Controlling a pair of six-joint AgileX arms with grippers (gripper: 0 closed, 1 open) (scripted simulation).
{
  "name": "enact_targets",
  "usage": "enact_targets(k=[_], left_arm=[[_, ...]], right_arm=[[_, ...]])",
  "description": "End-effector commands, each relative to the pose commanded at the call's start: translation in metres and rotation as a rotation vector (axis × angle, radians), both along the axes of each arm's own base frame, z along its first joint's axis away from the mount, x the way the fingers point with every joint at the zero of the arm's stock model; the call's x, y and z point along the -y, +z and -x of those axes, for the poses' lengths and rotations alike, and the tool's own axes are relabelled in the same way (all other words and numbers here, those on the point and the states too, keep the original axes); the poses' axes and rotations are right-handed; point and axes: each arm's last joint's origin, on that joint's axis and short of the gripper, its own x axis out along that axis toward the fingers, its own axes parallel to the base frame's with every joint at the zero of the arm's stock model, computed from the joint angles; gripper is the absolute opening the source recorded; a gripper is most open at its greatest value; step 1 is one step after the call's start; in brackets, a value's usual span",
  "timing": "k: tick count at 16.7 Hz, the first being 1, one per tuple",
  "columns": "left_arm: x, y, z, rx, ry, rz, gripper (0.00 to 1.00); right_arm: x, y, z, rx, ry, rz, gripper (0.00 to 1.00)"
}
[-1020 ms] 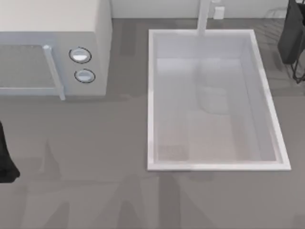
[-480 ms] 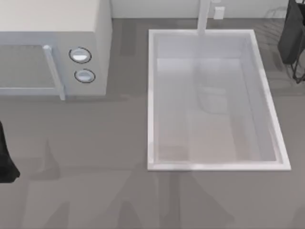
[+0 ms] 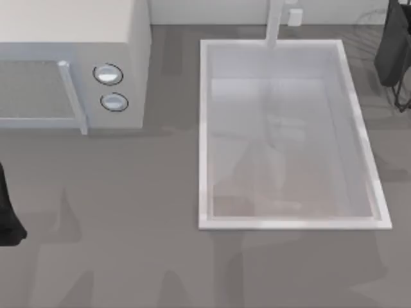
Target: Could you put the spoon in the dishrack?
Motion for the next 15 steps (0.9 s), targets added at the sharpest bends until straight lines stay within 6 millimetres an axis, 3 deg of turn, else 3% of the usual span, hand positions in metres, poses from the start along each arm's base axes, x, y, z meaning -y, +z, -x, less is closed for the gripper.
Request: enact_targets(k=[3,6,12,15], left_arm=[[0.0,0.0,0.0,0.0,0.0,0.0,1.0],[0.0,0.0,0.0,0.0,0.0,0.0,1.0],[0.0,0.0,0.0,0.0,0.0,0.0,1.0],[0.0,0.0,0.0,0.0,0.0,0.0,1.0]], right_arm=[[-0.013,-0.049,-0.033,0.008,0.001,0.003,0.0],[-0.027,-0.084,-0.048,-0.004,0.001,-0.005,0.0],[-0.031,-0.093,-0.051,-0.01,0.001,-0.009,0.0],[-0.031,-0.093,-0.051,-0.01,0.001,-0.009,0.23]])
